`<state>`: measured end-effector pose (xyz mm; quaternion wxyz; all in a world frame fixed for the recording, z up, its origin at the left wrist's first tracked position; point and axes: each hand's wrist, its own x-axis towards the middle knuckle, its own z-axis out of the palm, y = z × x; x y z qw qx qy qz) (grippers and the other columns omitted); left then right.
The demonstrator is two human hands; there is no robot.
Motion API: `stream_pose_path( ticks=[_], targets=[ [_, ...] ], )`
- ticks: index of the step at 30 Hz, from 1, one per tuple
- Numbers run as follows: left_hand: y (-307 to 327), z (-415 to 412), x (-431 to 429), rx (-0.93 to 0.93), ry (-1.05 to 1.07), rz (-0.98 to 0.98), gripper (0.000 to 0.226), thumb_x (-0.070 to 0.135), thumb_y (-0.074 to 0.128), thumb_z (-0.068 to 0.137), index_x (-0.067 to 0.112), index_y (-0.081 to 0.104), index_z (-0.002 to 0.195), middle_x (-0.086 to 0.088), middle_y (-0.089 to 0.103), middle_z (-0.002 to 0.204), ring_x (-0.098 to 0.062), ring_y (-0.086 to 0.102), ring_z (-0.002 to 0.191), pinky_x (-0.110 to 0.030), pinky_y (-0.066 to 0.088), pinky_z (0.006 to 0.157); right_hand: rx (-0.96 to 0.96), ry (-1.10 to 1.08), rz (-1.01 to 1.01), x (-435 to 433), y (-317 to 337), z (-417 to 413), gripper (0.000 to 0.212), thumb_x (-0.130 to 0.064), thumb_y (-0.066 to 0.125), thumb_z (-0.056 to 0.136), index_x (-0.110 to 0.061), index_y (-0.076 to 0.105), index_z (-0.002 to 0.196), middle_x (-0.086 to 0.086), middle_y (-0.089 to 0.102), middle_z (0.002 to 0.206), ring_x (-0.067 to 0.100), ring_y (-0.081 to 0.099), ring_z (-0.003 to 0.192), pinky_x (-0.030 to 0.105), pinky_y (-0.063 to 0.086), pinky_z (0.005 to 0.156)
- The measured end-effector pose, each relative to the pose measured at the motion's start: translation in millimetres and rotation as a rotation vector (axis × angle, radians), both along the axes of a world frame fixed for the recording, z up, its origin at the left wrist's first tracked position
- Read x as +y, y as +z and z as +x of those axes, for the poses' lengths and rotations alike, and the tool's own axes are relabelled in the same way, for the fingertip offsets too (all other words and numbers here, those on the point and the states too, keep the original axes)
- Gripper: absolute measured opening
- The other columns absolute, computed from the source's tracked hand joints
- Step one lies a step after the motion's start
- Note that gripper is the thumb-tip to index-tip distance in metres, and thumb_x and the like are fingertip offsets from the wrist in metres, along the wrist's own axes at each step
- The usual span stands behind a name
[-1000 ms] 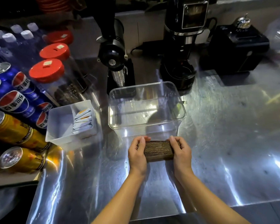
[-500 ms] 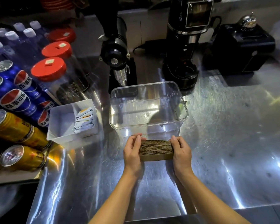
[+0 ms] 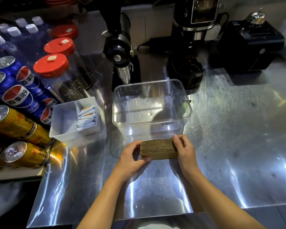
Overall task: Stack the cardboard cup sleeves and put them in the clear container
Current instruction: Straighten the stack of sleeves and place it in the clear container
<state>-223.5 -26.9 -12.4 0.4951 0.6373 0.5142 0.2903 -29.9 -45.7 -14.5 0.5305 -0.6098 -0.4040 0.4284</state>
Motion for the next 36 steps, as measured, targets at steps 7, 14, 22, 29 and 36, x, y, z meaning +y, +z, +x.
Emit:
stream_pose_path(
  ticks=[7,14,22,29,36],
  targets=[
    [0,2,1,-0.006,-0.001,-0.006,0.044,0.023,0.073,0.070,0.042,0.058,0.106,-0.003,0.066,0.110,-0.010,0.063,0.104,-0.034,0.049,0.097,-0.024,0.382,-0.052,-18,7,37,0.081,-0.050,0.069,0.064,-0.046,0.027,0.133,-0.020,0.047,0.130,-0.005,0.051,0.113,0.013,0.045,0.088],
    [1,2,2,-0.010,0.005,0.036,0.044,0.012,0.075,0.072,0.040,0.060,0.102,-0.002,0.068,0.108,-0.003,0.064,0.098,-0.009,0.046,0.084,-0.198,0.400,-0.010,-22,7,44,0.066,-0.007,0.069,0.075,-0.048,0.040,0.119,-0.017,0.060,0.113,-0.011,0.055,0.103,0.001,0.039,0.082],
    [7,6,0,0.000,0.006,0.048,0.042,0.011,0.073,0.075,0.037,0.058,0.104,-0.003,0.069,0.105,-0.005,0.064,0.094,-0.017,0.048,0.085,-0.197,0.251,0.043,-25,8,36,0.052,0.002,0.063,0.078,-0.042,0.053,0.104,-0.014,0.065,0.100,-0.005,0.061,0.092,0.005,0.043,0.079],
    [50,7,6,-0.111,0.072,0.166,0.059,-0.009,0.066,0.073,0.045,0.061,0.097,0.017,0.070,0.090,0.007,0.061,0.087,-0.005,0.047,0.072,-0.179,0.224,0.205,-16,56,37,0.054,0.003,0.062,0.078,-0.044,0.054,0.105,-0.024,0.065,0.101,-0.001,0.061,0.087,0.011,0.047,0.075],
    [106,15,60,-0.238,0.158,0.252,0.033,0.018,0.070,0.071,0.039,0.060,0.095,0.019,0.066,0.085,0.000,0.058,0.079,-0.015,0.045,0.074,0.032,0.188,0.260,44,107,31,0.043,0.000,0.061,0.080,-0.033,0.053,0.106,-0.004,0.063,0.099,0.002,0.063,0.088,0.016,0.052,0.072]
  ],
)
